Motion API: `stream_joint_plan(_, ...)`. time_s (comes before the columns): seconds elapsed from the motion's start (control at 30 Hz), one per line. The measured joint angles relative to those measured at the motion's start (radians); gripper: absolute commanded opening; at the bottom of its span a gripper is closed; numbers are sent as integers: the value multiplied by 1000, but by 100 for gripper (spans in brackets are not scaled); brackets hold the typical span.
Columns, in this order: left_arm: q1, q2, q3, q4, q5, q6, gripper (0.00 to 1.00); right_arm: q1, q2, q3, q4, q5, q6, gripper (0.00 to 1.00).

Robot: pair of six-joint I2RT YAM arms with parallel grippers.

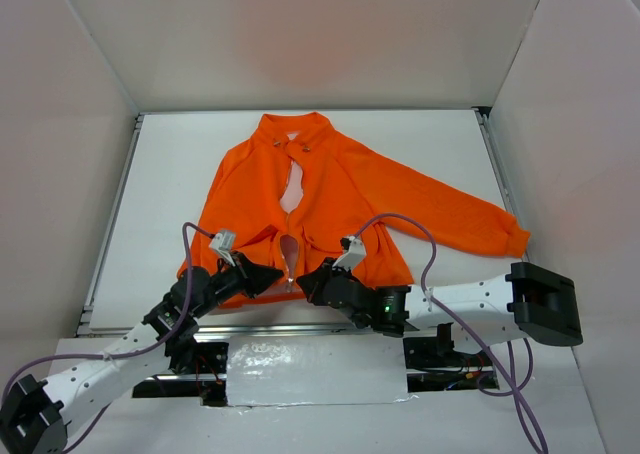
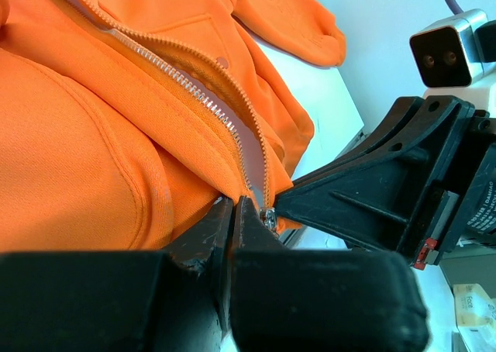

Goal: Zip up the jacket

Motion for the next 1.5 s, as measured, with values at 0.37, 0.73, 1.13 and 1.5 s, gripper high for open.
stream_joint_plan(0.37, 0, -2, 8, -6, -4, 0, 0, 0, 1, 0, 0, 0, 0, 0)
stream_joint_plan(0.73, 0, 2, 8, -5, -3, -1, 0, 0, 2, 0, 1, 0, -8, 0)
stream_joint_plan(1.13, -1, 27, 8, -5, -3, 0, 0, 0, 2, 0, 1, 0, -18, 0)
stream_joint_plan(1.5, -2, 32, 9, -5, -3, -1, 0, 0, 2, 0, 1, 2, -26, 0)
